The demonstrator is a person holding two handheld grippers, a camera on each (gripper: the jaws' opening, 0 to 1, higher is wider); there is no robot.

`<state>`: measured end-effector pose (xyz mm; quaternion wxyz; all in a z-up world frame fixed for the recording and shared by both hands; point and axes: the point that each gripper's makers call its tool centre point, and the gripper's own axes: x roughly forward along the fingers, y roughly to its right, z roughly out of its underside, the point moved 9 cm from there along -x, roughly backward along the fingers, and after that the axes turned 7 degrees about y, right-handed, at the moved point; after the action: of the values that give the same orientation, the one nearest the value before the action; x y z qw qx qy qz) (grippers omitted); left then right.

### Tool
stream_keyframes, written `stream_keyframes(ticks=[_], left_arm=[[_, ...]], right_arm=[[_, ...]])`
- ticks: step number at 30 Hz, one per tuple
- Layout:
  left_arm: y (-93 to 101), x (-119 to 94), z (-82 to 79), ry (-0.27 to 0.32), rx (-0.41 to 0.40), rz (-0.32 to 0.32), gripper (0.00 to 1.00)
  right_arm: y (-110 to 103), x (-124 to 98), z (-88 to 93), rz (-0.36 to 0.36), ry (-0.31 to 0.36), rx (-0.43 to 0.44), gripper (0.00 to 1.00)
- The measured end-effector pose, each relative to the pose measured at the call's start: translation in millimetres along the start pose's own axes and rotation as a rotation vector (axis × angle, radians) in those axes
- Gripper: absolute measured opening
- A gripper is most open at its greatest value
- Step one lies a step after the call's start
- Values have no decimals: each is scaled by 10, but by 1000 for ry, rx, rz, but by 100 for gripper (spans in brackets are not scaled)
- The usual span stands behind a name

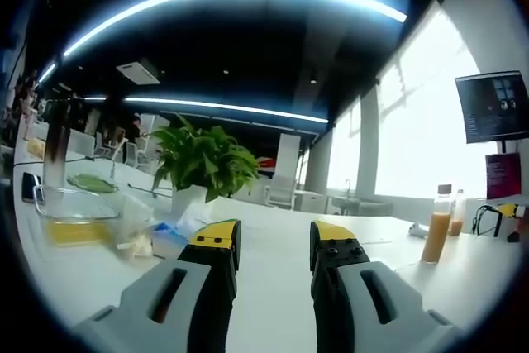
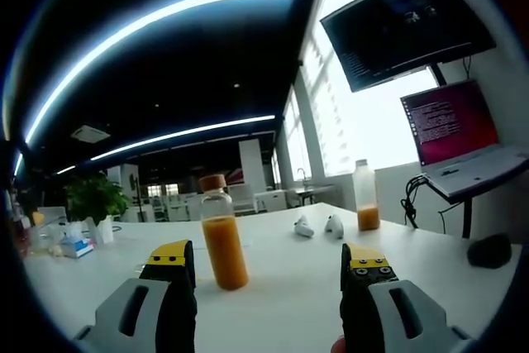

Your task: Open the Petri dish lid, place the lid on the table, pour the liquid culture medium into the Petri dish, pick up the Petri dish lid from the table, and close the Petri dish

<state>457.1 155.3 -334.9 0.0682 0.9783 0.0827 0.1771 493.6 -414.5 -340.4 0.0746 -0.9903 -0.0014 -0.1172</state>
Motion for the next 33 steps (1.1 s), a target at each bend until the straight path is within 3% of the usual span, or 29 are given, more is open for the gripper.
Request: stream_keyframes(ticks=[19,33], left_arm=[[66,-18,25,-16,6,30,25],[128,-3,-12,-28,13,76,25]], right_arm=[[-111,89,-124,-37,15,-18,66],[-258,162,-76,-101,-10,-32,66]])
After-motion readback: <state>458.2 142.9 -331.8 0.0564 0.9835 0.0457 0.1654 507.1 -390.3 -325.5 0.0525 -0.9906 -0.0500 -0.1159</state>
